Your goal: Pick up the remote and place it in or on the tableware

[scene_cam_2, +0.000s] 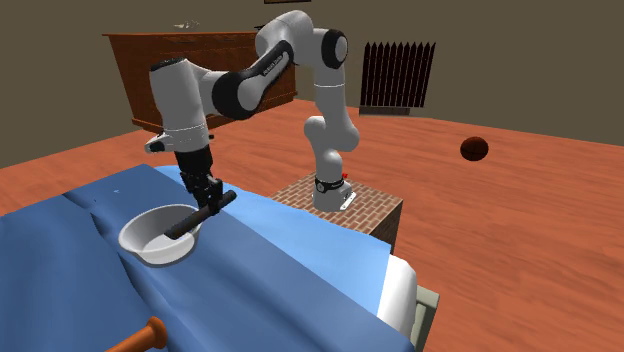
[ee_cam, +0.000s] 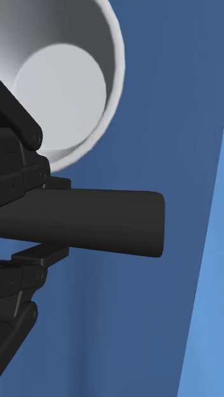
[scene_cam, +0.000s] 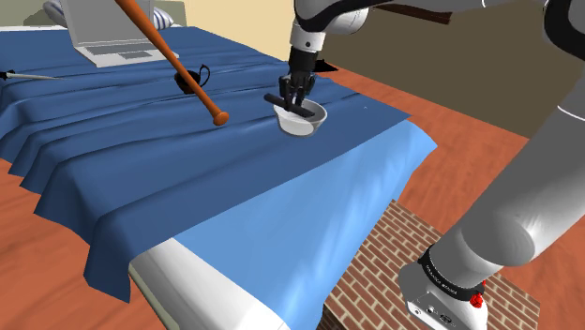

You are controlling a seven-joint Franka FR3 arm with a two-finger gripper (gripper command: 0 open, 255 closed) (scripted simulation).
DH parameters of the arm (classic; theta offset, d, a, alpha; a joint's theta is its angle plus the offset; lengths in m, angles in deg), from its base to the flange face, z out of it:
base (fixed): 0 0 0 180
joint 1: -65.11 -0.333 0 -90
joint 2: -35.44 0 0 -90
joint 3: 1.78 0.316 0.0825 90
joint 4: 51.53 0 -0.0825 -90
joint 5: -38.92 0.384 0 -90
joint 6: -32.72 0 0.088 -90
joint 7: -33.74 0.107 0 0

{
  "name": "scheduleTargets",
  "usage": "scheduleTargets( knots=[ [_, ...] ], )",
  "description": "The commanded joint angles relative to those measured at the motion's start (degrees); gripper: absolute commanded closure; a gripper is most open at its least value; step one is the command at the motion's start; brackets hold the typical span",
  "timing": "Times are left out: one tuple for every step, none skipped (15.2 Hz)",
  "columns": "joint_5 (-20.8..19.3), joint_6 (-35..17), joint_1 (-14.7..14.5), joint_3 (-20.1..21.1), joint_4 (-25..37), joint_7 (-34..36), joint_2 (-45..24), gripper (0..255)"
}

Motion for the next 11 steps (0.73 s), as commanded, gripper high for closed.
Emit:
scheduleTargets(
  knots=[
    [-0.35,1.10,1.11,-1.02,3.12,-2.04,-2.18,255],
    [-0.45,1.46,1.73,-1.55,4.32,-3.13,-3.12,255],
    [-0.55,1.84,2.34,-2.07,5.61,-4.21,-4.11,255],
    [-0.64,2.25,2.94,-2.57,6.96,-5.28,-5.14,255],
    [-0.71,2.68,3.56,-3.05,8.40,-6.33,-6.23,255],
    [-0.78,3.15,4.17,-3.51,9.92,-7.36,-7.36,255],
    [-0.84,3.65,4.78,-3.95,11.53,-8.38,-8.54,255],
    [-0.89,4.19,5.38,-4.38,13.22,-9.38,-9.77,255],
    [-0.93,4.77,5.99,-4.79,15.01,-10.37,-11.06,255],
    [-0.96,5.26,6.48,-5.09,16.51,-11.14,-12.12,255],
    [-0.96,4.53,6.49,-5.08,15.91,-11.18,-12.25,255]
  ],
)
